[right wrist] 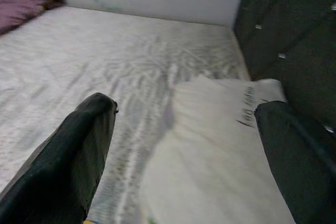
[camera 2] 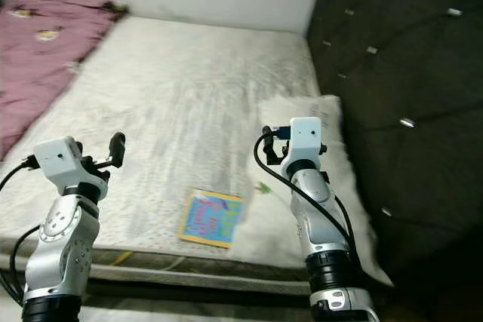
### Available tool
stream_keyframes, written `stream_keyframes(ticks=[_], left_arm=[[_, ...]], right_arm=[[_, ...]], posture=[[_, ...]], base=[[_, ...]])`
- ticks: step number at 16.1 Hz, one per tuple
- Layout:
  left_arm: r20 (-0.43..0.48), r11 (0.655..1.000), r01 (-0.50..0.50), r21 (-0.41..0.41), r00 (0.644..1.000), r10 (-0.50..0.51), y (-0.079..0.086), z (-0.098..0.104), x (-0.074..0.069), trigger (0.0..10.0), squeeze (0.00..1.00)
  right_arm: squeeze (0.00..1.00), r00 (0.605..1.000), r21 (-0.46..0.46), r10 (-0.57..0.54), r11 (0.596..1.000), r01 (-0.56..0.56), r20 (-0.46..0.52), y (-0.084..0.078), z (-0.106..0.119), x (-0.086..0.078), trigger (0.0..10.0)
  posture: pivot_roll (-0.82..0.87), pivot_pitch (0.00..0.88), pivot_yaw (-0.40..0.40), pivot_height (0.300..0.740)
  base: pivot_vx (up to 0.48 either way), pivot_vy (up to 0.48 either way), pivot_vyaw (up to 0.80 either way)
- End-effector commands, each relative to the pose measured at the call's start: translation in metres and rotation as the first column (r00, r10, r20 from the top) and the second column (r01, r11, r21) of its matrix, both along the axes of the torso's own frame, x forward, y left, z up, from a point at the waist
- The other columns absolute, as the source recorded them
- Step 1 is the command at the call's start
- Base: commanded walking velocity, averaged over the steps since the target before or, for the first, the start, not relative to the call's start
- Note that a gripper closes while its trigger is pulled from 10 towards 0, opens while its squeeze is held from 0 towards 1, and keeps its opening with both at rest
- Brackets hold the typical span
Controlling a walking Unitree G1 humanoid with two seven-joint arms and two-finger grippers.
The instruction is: Clean up the room
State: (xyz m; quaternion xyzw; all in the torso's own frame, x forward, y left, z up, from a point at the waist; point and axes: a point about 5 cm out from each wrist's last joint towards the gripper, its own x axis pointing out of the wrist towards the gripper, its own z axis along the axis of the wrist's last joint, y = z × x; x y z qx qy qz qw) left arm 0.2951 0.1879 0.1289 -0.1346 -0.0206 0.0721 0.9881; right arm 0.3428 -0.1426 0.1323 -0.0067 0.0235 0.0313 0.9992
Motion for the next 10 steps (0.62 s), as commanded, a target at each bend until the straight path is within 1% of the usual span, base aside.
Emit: stream_keyframes(ticks=[1,2,3,5,6,9,10], left_arm=[[-0.013,1.000,-0.011,-0.022,1.000,0.011,0.000,0.000,0.002,10.0,0.00],[-0.012,1.000,-0.018,-0.006,1.000,0.018,0.001,0.000,0.003,10.0,0.00],[-0.012,1.000,-0.016,-0.007,1.000,0.016,0.001,0.000,0.003,10.0,0.00],[-0.019,1.000,-0.017,-0.006,1.000,0.017,0.001,-0.001,0.003,10.0,0.00],[-0.021,1.000,-0.016,-0.005,1.000,0.016,0.000,-0.001,0.003,10.0,0.00],[-0.012,1.000,-0.014,0.007,1.000,0.014,-0.001,0.000,0.004,10.0,0.00],[-0.012,1.000,-0.015,0.007,1.000,0.015,-0.001,0.000,0.004,10.0,0.00]], right_arm=[[0.00,1.000,-0.007,0.000,1.000,0.000,0.007,-0.003,0.002,-0.001,10.0],[0.00,1.000,-0.004,0.005,1.000,-0.005,0.007,-0.002,0.002,-0.002,10.0],[0.00,1.000,-0.005,0.005,1.000,-0.005,0.007,-0.002,0.002,-0.002,10.0],[0.00,1.000,-0.008,0.024,1.000,-0.024,-0.002,0.001,0.000,-0.003,10.0],[0.00,0.999,-0.009,0.052,0.999,-0.052,-0.002,0.004,-0.001,-0.004,10.0],[0.00,0.994,-0.031,0.058,0.998,-0.061,-0.089,0.006,-0.018,-0.008,10.0],[0.00,0.993,-0.029,0.067,0.997,-0.070,-0.099,0.007,-0.019,-0.009,10.0]], posture=[[0.04,0.058,-0.066,0.740],[0.04,0.058,-0.066,0.740],[0.04,0.062,-0.066,0.740],[0.04,0.062,-0.066,0.740],[0.04,0.066,-0.062,0.740],[0.04,0.068,-0.060,0.740],[0.04,0.068,-0.060,0.740]], base=[[0.000,0.277,-0.80],[0.000,0.416,-0.52],[0.000,0.428,-0.44],[0.000,0.480,0.00],[0.000,0.480,0.00],[0.000,0.480,0.00],[0.000,0.480,0.00]])
